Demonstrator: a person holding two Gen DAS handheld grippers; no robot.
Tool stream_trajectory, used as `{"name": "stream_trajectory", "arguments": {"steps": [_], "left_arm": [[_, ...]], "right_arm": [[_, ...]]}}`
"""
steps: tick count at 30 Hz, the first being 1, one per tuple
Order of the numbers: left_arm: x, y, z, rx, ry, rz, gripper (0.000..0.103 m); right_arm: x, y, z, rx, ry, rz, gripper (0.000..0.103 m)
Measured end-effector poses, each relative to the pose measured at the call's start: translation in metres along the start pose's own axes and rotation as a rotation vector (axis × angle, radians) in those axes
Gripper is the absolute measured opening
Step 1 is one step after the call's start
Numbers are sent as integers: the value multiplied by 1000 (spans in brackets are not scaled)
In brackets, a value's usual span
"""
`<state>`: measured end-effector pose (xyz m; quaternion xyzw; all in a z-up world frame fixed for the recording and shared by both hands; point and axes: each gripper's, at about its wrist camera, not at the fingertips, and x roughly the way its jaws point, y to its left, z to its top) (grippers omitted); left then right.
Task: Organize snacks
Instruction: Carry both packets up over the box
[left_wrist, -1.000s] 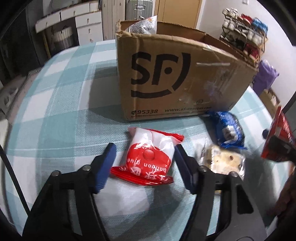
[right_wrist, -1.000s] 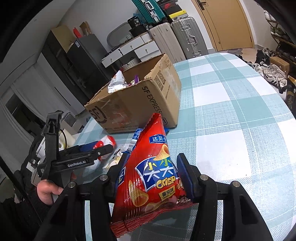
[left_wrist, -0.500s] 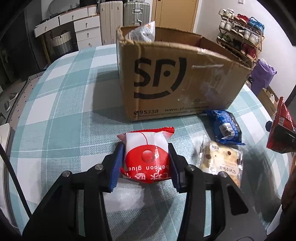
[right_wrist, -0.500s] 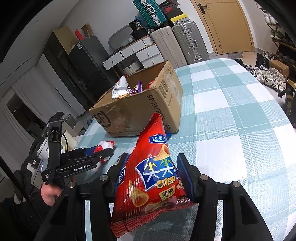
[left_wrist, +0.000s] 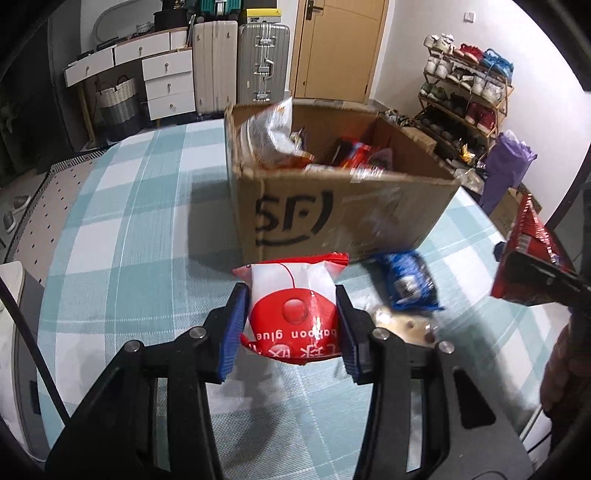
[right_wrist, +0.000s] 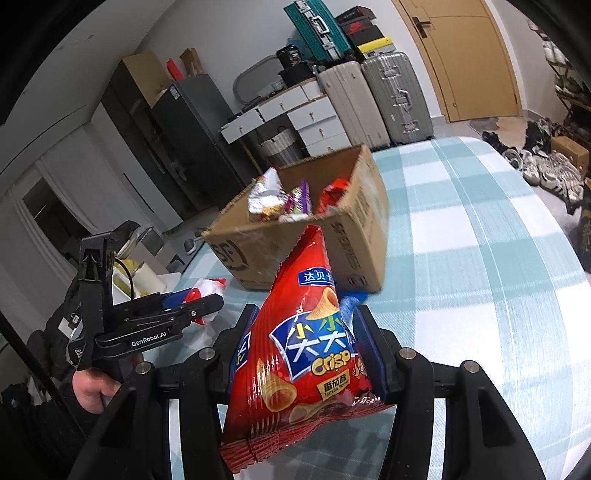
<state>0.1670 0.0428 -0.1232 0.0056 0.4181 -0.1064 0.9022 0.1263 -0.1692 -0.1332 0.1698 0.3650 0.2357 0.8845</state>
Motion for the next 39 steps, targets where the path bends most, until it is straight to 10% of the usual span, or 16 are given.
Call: {"name": "stream_trajectory", "arguments": {"steps": [23,39], "left_arm": [[-61,-25,121,21,-94,-91,42],[-5,-18,197,-5,-25,-99,42]], "right_arm": [[4,46,117,-89,-67,70,53],[49,43,178,-82,-52,38,53]]}}
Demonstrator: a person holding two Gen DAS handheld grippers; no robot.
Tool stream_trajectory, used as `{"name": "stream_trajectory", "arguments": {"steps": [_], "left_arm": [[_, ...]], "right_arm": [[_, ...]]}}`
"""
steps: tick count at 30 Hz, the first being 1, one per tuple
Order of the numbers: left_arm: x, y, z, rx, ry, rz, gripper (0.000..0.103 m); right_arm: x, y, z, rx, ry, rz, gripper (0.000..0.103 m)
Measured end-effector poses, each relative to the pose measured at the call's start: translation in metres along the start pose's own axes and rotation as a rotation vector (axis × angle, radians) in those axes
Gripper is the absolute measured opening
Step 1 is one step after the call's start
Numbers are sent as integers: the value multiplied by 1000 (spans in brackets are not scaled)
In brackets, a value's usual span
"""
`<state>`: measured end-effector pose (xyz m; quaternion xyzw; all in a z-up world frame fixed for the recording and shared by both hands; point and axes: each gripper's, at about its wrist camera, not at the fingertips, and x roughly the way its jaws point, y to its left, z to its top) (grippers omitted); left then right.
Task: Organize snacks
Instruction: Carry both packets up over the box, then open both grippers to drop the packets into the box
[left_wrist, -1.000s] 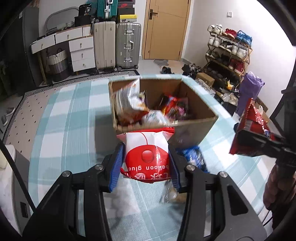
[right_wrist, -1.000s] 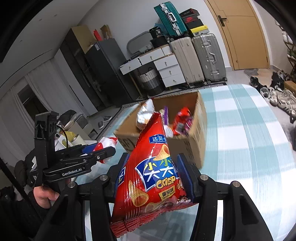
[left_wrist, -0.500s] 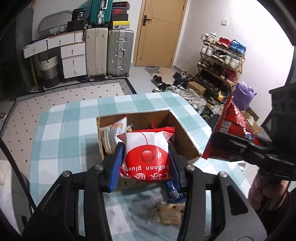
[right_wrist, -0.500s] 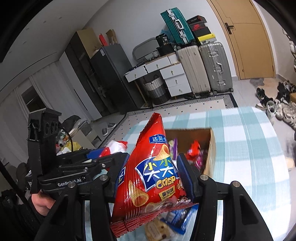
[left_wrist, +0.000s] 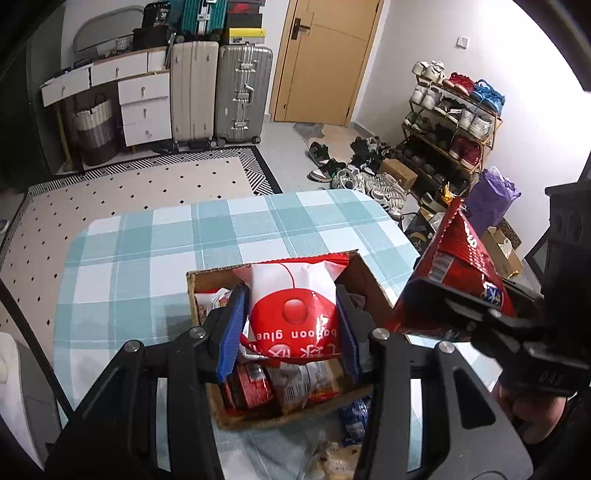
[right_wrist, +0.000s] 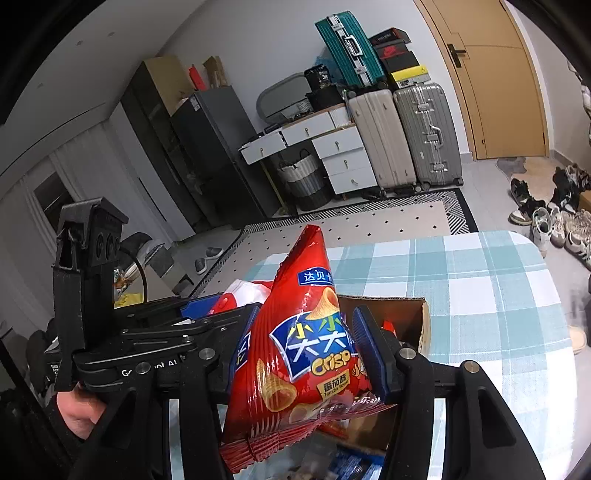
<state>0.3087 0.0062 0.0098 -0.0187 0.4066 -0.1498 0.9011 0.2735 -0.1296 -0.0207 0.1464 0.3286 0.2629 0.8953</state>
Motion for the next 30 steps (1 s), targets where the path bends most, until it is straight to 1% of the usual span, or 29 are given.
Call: {"name": "stream_trajectory", "arguments": {"steps": [4,11,12,13,14,15,16,17,21,30], "left_arm": [[30,11,7,-25,31,-5,42],[68,22,0,-55,84,-30,43],[72,24,-1,-60,93,-21,44],[75,26,-1,-67,98,2,47],[79,29,-1,-70,105,13,55],[81,30,-1,-74,112,7,59],[82,32,-2,-81,115,-5,70],[81,33,-3,-86,115,-11,79],[70,36,-7,-92,90,-20,81],[34,29,-16,-80,55,13,81]], "right_arm": [[18,-8,5,-5,15,-15,53],[43,-25,4,-21,26,-41,54],[45,-27,3,-18,26,-37,55],[47,-30,4,-14,29,-32,59],[49,-34,4,-3,31,-28,65],[49,-37,3,3,27,-26,69],[49,-39,3,7,22,-21,79],[47,-40,2,8,13,-17,86],[34,-44,2,17,-24,-22,87],[-3,-35,3,6,-69,-33,87]]}}
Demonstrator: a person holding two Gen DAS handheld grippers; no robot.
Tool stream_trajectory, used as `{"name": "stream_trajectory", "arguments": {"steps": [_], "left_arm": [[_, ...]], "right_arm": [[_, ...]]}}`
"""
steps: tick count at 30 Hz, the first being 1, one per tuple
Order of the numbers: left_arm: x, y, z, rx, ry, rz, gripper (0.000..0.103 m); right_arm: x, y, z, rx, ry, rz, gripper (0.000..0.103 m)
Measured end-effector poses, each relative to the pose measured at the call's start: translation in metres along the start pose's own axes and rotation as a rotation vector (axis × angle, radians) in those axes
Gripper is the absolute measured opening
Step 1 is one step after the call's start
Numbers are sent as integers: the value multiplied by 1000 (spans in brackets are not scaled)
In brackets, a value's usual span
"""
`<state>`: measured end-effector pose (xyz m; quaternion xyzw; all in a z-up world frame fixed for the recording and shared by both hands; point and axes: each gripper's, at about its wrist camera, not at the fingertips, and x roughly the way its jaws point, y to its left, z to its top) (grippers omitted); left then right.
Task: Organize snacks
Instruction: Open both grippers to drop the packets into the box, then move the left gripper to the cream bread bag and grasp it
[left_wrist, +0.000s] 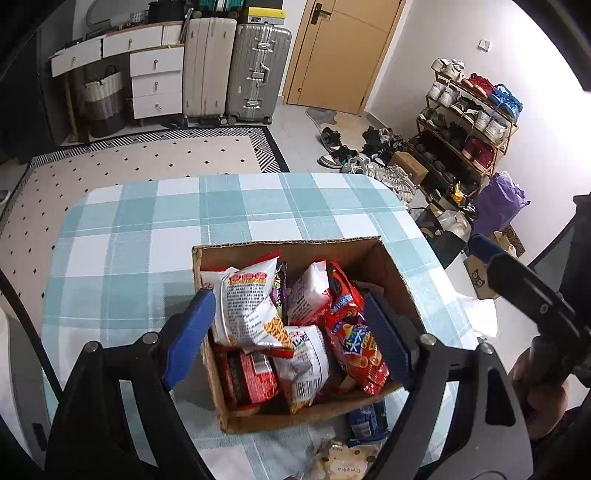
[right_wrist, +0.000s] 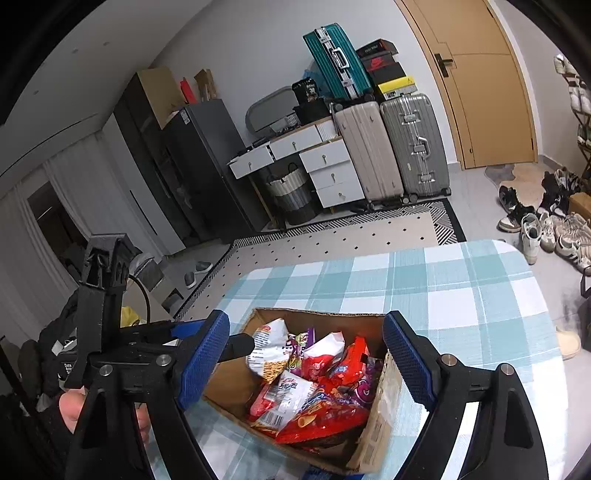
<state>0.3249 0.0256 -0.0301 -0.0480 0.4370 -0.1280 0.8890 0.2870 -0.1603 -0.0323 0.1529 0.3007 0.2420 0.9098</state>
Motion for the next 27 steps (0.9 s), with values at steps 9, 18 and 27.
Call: {"name": "stream_trajectory", "arguments": {"steps": [9,18,27], "left_arm": [[-39,-16,-18,29,-38,29,84],[-81,-39,-34,69,-82,49,93],[-113,-59,-64,84,-136,45,102]], "right_arm": [[-38,20,-6,-21,-37,6,89],[-80,35,-15,-38,-81,-8,97],[-112,47,-37,-53,-98,-22,101]]}}
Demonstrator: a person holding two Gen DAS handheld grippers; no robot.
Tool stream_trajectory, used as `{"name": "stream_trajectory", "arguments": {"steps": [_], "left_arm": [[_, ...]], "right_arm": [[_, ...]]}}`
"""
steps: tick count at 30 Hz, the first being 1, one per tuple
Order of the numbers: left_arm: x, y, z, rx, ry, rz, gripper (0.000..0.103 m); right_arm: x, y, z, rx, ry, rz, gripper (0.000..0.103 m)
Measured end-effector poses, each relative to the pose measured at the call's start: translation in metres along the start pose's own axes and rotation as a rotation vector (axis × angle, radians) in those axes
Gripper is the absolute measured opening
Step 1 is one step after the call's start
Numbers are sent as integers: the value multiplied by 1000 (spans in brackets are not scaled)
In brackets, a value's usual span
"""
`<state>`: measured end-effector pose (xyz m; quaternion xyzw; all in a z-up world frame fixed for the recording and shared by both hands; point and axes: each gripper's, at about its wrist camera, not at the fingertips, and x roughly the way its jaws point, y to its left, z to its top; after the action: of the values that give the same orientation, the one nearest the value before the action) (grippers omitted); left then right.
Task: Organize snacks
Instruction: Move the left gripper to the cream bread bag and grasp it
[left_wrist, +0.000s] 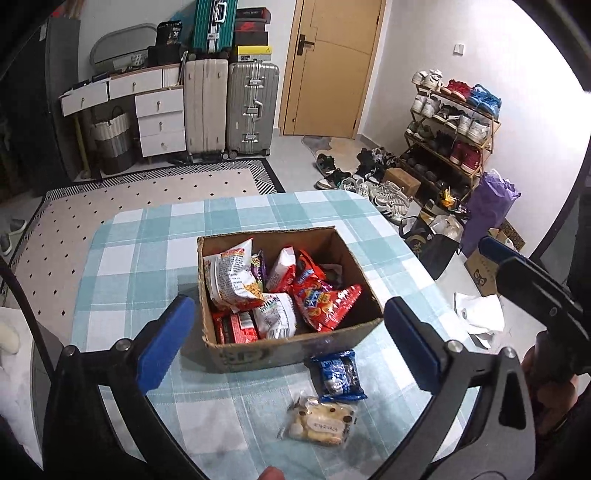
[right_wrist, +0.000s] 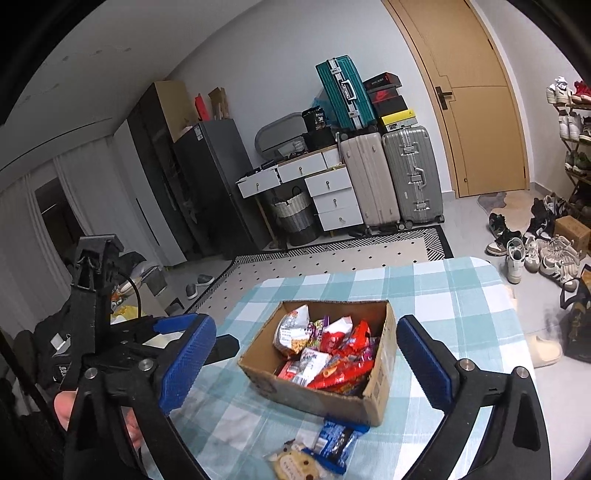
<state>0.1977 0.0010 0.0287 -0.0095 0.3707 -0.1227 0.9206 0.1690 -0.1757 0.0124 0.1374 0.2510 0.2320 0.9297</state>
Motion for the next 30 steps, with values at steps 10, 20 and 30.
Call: {"name": "stream_trajectory", "arguments": {"steps": [10,20,30], "left_arm": [[-24,-14,-41,-11,-30,-13,102],[11,-9,-95,-41,63,-36,102],[64,-1,-149,-58,169,-46,102]], "right_arm": [[-30,7,-32,-22,-6,-20,103],[-42,-8,-70,22,18,-28,103],[-33,-16,-98,1,66,-88,103]]}}
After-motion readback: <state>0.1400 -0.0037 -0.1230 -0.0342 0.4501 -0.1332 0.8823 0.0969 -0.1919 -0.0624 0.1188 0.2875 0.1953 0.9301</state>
